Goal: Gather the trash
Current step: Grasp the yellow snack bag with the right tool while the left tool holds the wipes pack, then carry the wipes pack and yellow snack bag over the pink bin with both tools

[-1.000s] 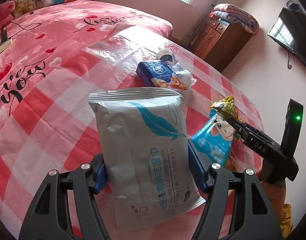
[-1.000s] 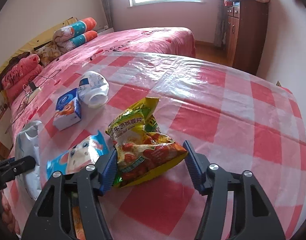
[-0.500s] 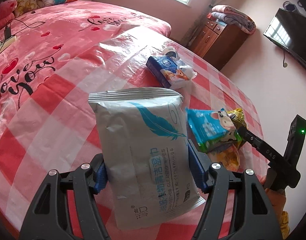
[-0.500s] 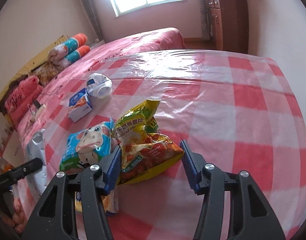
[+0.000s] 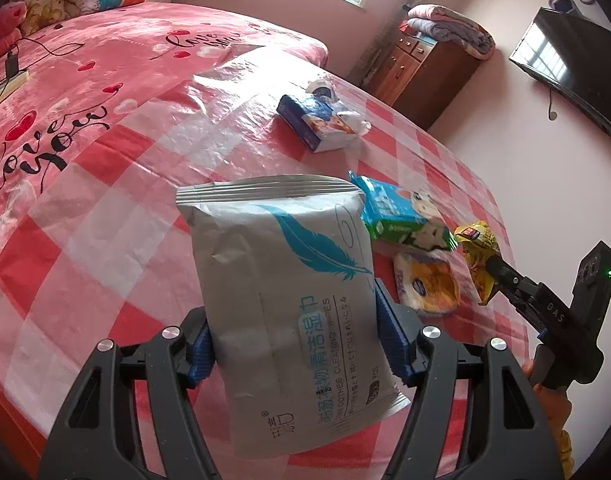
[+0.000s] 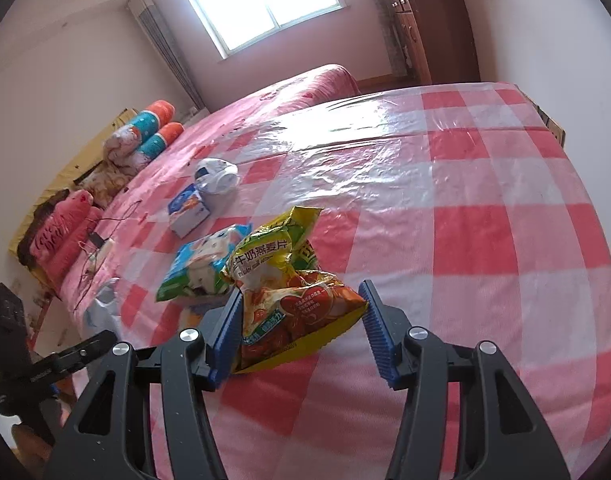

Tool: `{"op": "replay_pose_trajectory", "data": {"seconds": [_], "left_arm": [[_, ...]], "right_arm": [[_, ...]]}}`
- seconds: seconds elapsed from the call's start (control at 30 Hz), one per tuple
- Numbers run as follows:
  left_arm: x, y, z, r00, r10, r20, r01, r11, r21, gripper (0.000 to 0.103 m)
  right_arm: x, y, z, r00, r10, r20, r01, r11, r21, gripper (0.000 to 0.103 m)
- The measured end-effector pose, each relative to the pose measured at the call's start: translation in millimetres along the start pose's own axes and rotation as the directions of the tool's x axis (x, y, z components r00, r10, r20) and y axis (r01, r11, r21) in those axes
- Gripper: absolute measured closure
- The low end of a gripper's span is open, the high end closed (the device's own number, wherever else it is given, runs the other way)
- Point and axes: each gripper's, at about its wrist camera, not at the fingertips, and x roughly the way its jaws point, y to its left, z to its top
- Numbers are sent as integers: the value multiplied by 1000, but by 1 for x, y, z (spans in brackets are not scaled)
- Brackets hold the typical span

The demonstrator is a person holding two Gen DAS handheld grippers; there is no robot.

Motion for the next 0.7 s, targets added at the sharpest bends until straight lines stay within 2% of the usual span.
{"op": "replay_pose_trajectory", "data": {"seconds": [0.43, 0.7], "left_arm": [[-19, -1, -27, 1000, -15, -15, 15, 1000, 9, 35], [-33, 6, -36, 1000, -26, -7, 26, 1000, 9, 35]], "right_arm": [[-25, 19, -31, 998, 60, -28, -60, 998, 6, 47], [-32, 43, -46, 996, 79, -52, -81, 996, -40, 47]]}}
